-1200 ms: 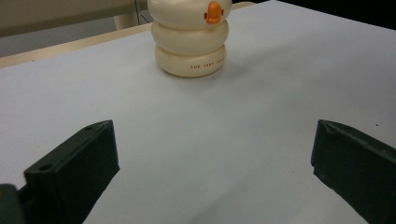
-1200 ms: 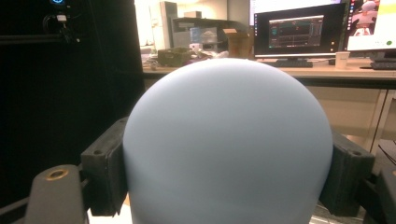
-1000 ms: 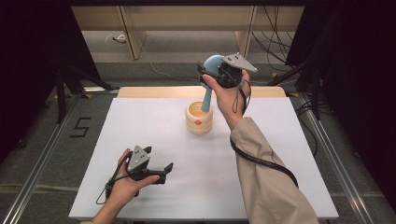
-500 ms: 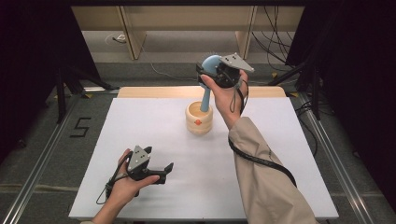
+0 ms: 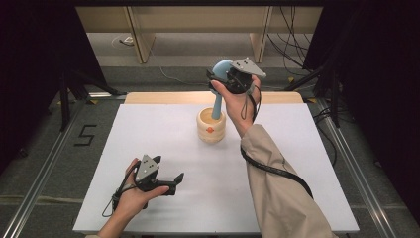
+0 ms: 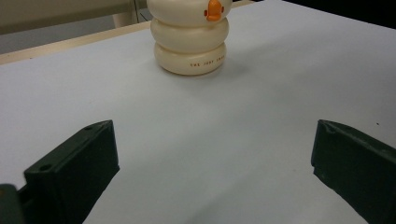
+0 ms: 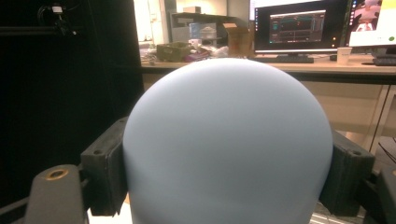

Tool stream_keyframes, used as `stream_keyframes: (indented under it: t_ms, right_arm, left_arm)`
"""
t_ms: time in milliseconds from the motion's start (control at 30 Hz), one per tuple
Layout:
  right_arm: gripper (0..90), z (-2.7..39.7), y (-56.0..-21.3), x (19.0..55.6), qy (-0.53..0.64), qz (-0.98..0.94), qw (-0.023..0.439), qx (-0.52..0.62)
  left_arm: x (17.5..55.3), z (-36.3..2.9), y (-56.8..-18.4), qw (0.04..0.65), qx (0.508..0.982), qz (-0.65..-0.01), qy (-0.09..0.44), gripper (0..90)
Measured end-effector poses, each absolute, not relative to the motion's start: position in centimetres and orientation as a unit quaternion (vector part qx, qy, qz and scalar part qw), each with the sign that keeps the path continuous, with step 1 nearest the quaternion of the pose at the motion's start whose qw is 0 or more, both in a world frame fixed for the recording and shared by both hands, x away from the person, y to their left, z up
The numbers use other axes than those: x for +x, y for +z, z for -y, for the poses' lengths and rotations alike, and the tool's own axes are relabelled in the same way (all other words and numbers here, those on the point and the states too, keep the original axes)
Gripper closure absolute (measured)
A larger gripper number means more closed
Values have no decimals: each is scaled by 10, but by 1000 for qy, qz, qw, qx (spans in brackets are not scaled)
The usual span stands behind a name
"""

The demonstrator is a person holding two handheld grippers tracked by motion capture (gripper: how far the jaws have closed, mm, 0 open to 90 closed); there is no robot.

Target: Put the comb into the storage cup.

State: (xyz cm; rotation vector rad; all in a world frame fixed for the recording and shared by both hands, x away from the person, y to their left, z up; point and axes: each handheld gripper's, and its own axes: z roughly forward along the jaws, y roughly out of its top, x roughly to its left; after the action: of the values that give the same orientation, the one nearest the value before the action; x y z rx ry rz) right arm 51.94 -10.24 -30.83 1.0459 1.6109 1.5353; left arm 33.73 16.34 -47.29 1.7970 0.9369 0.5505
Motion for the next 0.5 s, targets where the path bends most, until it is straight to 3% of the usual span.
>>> stream_keyframes:
  t_ms: [500]
  right_arm:
    - [204, 101, -312, 523, 587, -619, 335, 401]
  left_arm:
    - [337, -163, -474, 497, 743, -387, 226, 2]
